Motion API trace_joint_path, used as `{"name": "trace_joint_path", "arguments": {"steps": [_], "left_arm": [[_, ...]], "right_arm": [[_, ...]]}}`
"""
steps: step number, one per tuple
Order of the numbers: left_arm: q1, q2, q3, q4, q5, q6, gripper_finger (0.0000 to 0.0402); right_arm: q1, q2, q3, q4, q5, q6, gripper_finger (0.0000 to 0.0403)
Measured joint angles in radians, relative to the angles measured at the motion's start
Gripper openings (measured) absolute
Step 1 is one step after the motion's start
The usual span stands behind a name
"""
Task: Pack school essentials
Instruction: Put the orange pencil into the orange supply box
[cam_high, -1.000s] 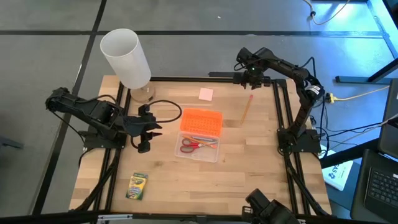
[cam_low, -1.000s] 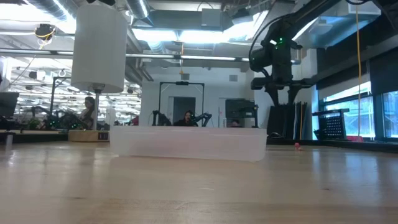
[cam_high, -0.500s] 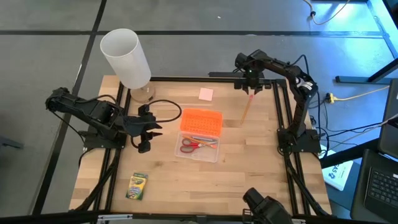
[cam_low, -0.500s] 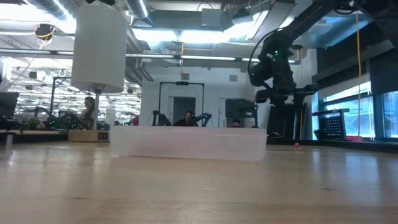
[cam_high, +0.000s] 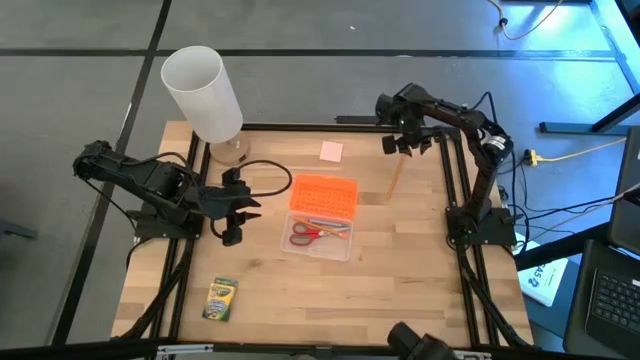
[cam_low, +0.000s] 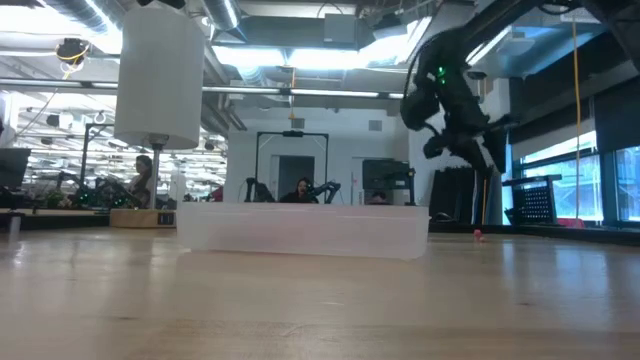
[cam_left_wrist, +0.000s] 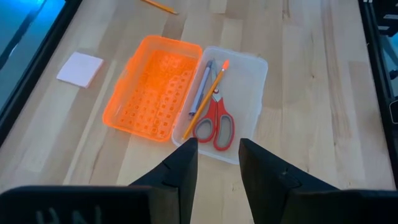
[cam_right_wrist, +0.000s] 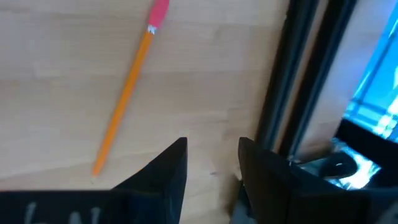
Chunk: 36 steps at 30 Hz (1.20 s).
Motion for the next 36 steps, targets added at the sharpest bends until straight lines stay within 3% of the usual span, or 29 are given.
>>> {"name": "trace_joint_path", "arguments": {"steps": [7,12,19,36], "left_arm": [[0.000,0.000,0.000,0.000,0.000,-0.035,0.0110],[0.000,0.000,0.000,0.000,0.000,-0.043,0.0110],[0.000,0.000,0.000,0.000,-0.009,-0.039,0.0110],[0.000,0.000,0.000,0.005,-0.011,-0.040,0.0110]], "right_arm": [[0.079,-0.122,0.000,-0.002,0.020,0.018,0.0145],[0.133,-0.224,-0.046,0.036,0.094,0.100,0.0145],[0.131,-0.358,-0.246,0.339,0.004,0.151,0.0145],[-0.044,-0.292,-0.406,0.615,-0.008,0.182,0.0145]]}}
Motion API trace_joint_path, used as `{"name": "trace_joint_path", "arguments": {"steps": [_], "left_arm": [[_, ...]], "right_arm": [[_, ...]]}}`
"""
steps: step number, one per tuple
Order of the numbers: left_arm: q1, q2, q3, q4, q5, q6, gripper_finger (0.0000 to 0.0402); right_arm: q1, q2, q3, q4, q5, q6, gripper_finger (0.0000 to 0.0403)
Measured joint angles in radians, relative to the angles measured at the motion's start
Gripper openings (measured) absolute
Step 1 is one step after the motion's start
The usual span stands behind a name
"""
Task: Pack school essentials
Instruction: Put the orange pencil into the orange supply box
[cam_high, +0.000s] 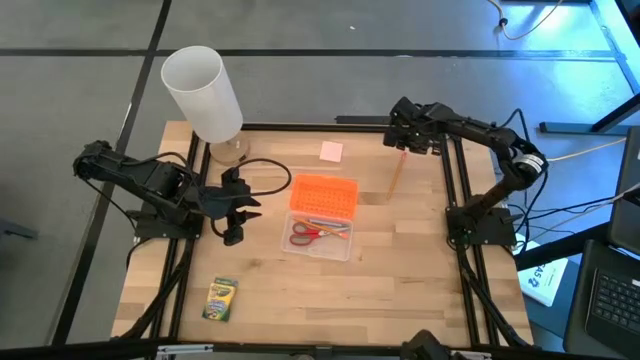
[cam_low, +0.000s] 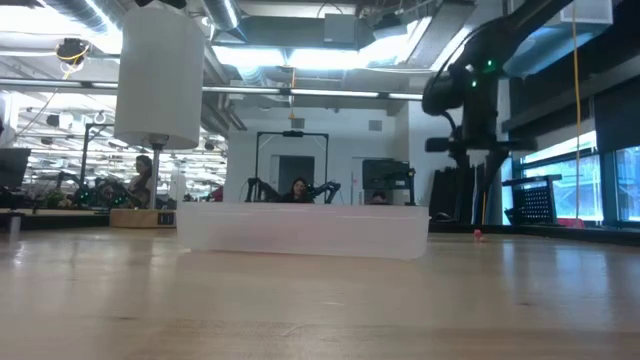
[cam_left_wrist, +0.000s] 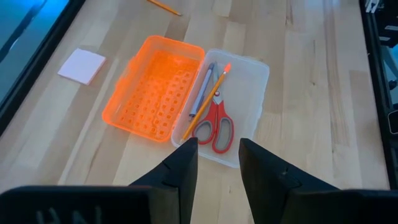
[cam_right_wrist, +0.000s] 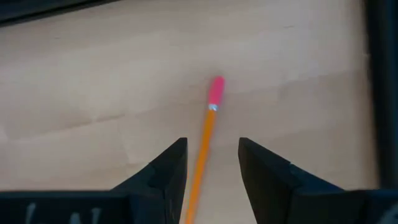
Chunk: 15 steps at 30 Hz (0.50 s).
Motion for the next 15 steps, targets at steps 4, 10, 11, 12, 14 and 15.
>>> {"name": "trace_joint_path", "arguments": {"steps": [4,10,11,12,14,15], "left_arm": [[0.000,0.000,0.000,0.000,-0.001,0.000,0.0110],[0.000,0.000,0.000,0.000,-0.001,0.000,0.0110],[0.000,0.000,0.000,0.000,-0.001,0.000,0.0110],[0.000,0.000,0.000,0.000,-0.001,0.000,0.0110],[0.000,0.000,0.000,0.000,-0.001,0.000,0.0110],[0.000,0.000,0.000,0.000,-0.001,0.000,0.0110]], "right_arm": [[-0.018,0.043,-0.018,0.070,-0.019,-0.003,0.0145],[-0.031,0.115,-0.019,0.070,-0.020,-0.014,0.0145],[-0.033,0.126,-0.019,0.070,-0.020,-0.016,0.0145],[-0.036,0.136,-0.019,0.070,-0.021,-0.017,0.0145],[-0.040,0.155,-0.019,0.070,-0.021,-0.027,0.0145],[-0.043,0.164,-0.019,0.070,-0.021,-0.028,0.0145]]}}
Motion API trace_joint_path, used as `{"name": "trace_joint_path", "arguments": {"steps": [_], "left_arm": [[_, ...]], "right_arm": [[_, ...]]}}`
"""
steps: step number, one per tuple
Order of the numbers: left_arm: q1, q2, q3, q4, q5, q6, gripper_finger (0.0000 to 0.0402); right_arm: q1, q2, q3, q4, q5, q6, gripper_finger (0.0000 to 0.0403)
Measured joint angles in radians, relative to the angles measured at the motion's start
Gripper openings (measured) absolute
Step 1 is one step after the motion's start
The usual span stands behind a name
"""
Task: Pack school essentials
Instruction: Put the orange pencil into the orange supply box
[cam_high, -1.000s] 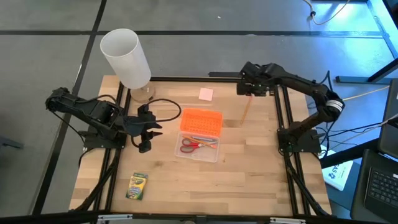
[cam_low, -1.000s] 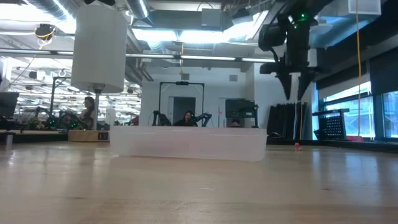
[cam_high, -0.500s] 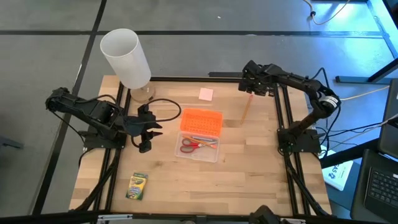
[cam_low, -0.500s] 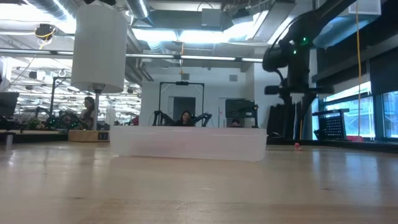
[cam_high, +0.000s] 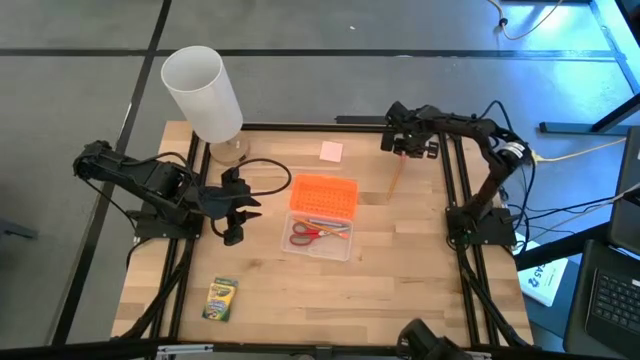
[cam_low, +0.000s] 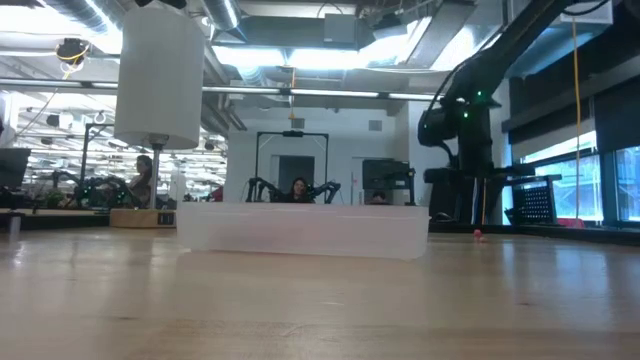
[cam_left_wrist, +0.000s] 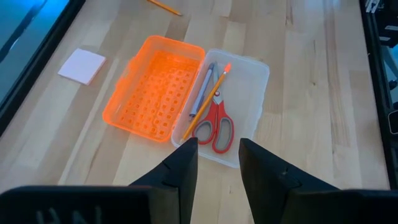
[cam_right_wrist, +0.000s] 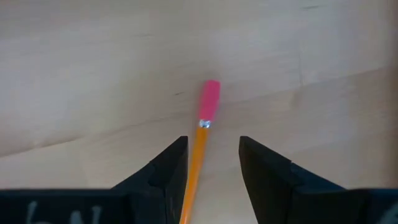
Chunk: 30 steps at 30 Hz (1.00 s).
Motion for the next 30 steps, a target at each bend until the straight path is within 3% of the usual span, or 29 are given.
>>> {"name": "trace_joint_path", "arguments": {"steps": [30], "left_arm": [[0.000,0.000,0.000,0.015,0.000,0.000,0.0110]], "right_arm": [[-0.061,0.046,-0.007,0.067,-0.014,0.020,0.0145]]}}
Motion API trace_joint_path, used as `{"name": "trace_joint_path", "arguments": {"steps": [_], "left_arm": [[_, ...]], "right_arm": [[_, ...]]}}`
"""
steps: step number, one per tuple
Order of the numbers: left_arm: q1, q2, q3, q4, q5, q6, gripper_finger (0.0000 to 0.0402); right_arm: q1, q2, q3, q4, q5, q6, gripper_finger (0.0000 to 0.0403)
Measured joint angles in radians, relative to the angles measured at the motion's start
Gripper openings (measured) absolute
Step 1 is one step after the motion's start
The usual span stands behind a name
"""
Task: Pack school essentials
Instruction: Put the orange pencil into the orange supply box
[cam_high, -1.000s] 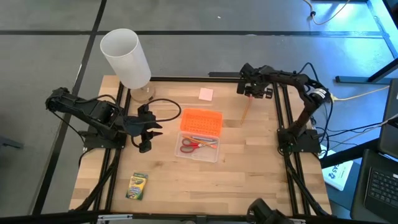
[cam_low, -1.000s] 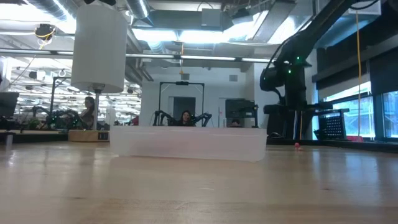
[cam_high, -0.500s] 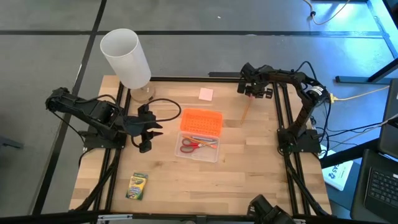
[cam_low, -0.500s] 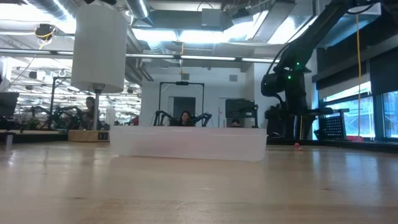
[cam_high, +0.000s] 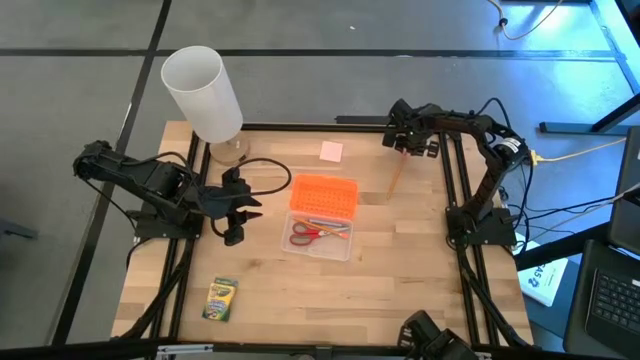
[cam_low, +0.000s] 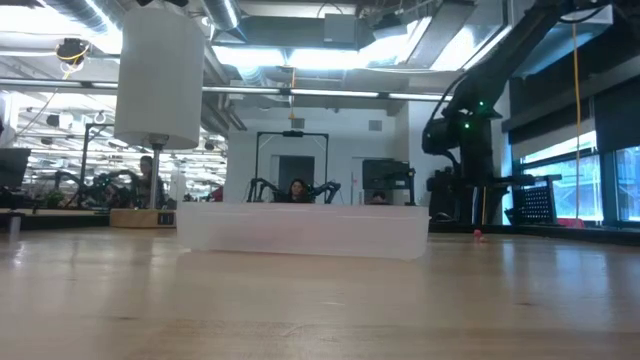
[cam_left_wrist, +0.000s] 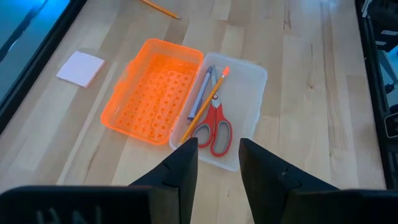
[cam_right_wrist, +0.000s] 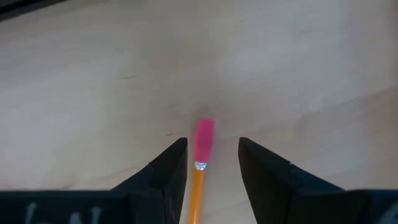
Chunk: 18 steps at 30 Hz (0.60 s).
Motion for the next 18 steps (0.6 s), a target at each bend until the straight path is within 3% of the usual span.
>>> {"name": "trace_joint_path", "arguments": {"steps": [8,18], "left_arm": [[0.000,0.000,0.000,0.000,0.000,0.000,0.0110],[0.000,0.000,0.000,0.006,0.000,0.000,0.0110]], "right_arm": [[-0.009,-0.006,-0.087,0.103,-0.052,0.008,0.0145],[-0.009,-0.004,-0.090,0.113,-0.049,-0.017,0.0129]]}}
